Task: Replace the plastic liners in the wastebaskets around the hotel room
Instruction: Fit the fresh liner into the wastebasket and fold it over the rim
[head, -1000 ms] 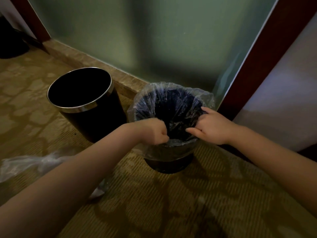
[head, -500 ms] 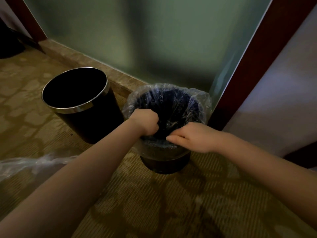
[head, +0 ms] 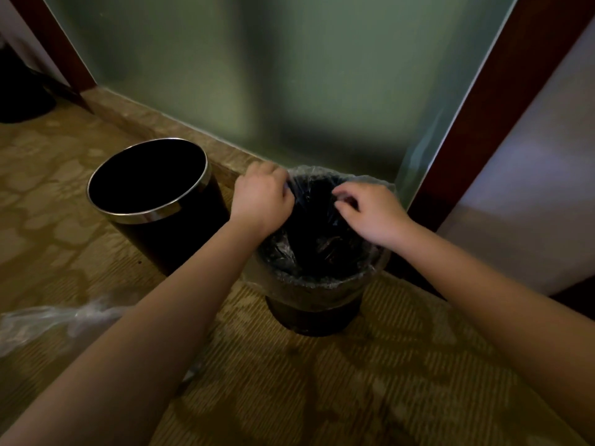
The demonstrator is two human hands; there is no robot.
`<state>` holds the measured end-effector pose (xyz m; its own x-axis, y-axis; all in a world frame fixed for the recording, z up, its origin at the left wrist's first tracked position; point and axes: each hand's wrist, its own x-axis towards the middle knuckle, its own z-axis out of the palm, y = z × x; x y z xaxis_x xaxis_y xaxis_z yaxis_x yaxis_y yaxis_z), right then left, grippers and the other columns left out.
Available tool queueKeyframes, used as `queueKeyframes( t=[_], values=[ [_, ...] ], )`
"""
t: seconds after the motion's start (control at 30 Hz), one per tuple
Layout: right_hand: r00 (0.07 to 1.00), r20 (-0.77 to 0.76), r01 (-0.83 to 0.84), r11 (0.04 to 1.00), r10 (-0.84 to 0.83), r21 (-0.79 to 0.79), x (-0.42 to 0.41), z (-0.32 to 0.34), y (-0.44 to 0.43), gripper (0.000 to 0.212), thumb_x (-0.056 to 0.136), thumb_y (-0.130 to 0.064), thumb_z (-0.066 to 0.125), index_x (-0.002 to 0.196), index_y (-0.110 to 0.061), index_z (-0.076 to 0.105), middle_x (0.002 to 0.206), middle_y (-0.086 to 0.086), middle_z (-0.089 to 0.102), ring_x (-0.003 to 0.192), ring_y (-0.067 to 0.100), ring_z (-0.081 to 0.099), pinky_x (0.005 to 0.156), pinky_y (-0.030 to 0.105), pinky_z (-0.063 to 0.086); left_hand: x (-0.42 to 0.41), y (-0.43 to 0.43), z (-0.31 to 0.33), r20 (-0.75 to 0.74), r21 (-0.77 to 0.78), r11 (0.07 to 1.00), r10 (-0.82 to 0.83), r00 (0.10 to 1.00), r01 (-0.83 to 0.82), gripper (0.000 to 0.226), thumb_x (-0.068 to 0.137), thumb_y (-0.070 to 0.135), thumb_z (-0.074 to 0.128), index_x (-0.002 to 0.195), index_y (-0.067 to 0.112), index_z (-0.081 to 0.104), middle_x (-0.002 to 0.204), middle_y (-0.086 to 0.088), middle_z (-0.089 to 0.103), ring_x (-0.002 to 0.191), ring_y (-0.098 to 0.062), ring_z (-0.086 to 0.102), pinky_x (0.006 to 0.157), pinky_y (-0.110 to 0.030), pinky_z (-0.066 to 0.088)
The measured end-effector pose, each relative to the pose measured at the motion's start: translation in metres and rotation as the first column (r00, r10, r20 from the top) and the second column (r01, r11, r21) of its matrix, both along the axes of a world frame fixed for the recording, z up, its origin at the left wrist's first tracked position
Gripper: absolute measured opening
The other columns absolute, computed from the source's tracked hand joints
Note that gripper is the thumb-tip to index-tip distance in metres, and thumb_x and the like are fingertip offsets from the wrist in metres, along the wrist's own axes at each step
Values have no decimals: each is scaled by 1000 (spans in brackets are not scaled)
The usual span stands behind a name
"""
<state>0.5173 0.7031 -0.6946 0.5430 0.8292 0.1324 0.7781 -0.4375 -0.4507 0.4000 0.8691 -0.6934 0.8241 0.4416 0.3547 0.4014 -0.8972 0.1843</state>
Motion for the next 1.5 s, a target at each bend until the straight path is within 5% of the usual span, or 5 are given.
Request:
queueKeyframes(
  t=[0.27, 0.7, 1.0, 1.23, 1.5],
  values=[
    [989, 124, -33, 948, 76, -317, 26, -20, 29, 77, 96, -36, 54, 156, -17, 11, 163, 2, 14, 148, 21, 16, 118, 41, 25, 3, 24, -31, -239, -677, 690, 122, 963, -256, 62, 93, 35, 58, 146, 14, 34, 144, -12, 45, 129, -31, 45, 102, -35, 39],
    [989, 71, 143, 969, -131, -199, 19, -6, 17, 69, 96, -34, 54, 152, -14, 21, 152, 8, 38, 136, 28, 40, 107, 44, 41, -7, 24, -32, -11, -521, 780, 399, 917, -346, 46, 92, 46, 51, 111, 6, 61, 117, -13, 57, 113, -32, 51, 96, -39, 41],
    [974, 173, -106, 967, 148, -230, -6, -9, 0, 62, 97, -34, 53, 151, -19, 28, 156, 1, 32, 146, 18, 24, 118, 37, 20, -42, 1, -45, -68, -998, -33, 250, 966, -62, 43, 94, 53, 45, 118, 21, 60, 112, -1, 67, 100, -16, 63, 89, -29, 45],
    [987, 77, -118, 962, 141, -246, -4, -4, 1, 47, 98, -31, 52, 143, -21, 44, 145, -1, 48, 131, 19, 46, 102, 35, 42, -42, 13, -36, 74, -221, 968, 141, 987, -121, 55, 93, 43, 48, 134, 6, 47, 138, -14, 46, 130, -31, 40, 107, -44, 35],
    [988, -1, -144, 918, 155, -370, 7, -3, -3, 31, 89, -15, 50, 114, -27, 65, 113, -3, 67, 104, 18, 61, 87, 39, 52, 13, -60, -40, -796, -467, 873, -485, 363, 142, 36, 99, 19, 41, 130, 6, 55, 134, -14, 53, 122, -29, 49, 101, -33, 37]
  ],
)
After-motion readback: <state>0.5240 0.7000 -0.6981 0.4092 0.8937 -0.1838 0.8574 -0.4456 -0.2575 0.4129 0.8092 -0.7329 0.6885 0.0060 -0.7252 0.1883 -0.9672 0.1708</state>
